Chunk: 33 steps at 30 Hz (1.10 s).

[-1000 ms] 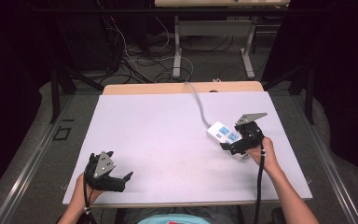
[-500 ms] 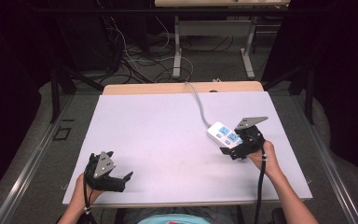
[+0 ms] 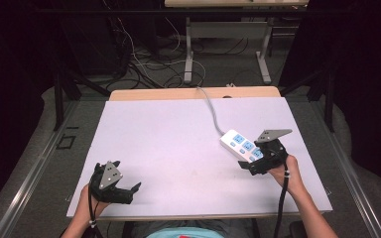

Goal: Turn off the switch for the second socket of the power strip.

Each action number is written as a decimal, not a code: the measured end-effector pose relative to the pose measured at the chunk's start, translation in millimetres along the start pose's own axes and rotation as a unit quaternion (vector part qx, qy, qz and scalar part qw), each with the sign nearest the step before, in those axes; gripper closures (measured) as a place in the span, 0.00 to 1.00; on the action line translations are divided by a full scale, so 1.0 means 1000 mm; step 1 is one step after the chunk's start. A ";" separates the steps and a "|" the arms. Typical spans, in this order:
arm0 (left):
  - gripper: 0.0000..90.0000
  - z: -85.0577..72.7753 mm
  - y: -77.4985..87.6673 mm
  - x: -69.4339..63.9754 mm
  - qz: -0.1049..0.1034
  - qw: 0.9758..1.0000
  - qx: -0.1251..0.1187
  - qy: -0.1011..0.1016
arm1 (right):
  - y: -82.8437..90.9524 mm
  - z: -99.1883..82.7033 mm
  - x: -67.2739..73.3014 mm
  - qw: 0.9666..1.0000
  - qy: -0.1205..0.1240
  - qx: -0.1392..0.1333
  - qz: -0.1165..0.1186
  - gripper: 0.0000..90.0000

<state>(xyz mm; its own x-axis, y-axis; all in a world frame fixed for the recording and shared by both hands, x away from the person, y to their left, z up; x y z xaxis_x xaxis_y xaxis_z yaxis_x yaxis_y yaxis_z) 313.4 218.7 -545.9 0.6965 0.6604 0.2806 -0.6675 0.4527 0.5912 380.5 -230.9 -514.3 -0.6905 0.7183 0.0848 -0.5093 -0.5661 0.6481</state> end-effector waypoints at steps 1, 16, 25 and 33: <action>0.01 0.000 0.000 0.000 0.000 1.000 0.000 0.000 | 0.001 -0.001 0.001 1.000 0.000 0.002 0.004 0.00; 0.01 0.000 0.000 0.000 0.001 1.000 0.003 -0.003 | 0.015 -0.018 0.004 1.000 -0.002 0.000 -0.006 0.00; 0.01 0.000 0.000 0.000 0.001 1.000 0.002 -0.003 | 0.022 -0.028 0.005 1.000 -0.004 0.003 -0.009 0.00; 0.01 0.000 0.000 -0.001 -0.001 1.000 0.000 0.000 | 0.025 -0.034 0.006 1.000 -0.008 0.003 -0.010 0.00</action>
<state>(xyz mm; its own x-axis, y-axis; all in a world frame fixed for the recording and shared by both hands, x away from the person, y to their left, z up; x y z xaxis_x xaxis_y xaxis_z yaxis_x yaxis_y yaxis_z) 313.3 217.9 -546.3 0.6973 0.6603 0.2790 -0.6664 0.4537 0.5917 346.1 -254.3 -523.2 -0.6721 0.7356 0.0849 -0.5190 -0.5496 0.6547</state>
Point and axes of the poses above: each handheld gripper's, and its own axes: y roughly backward along the jaws, z roughly out of its top, x roughly to its left, the point moved 4 cm from there along -y, roughly forward along the jaws, and after that the axes turned 5 degrees about -y, right-handed, at the moved point
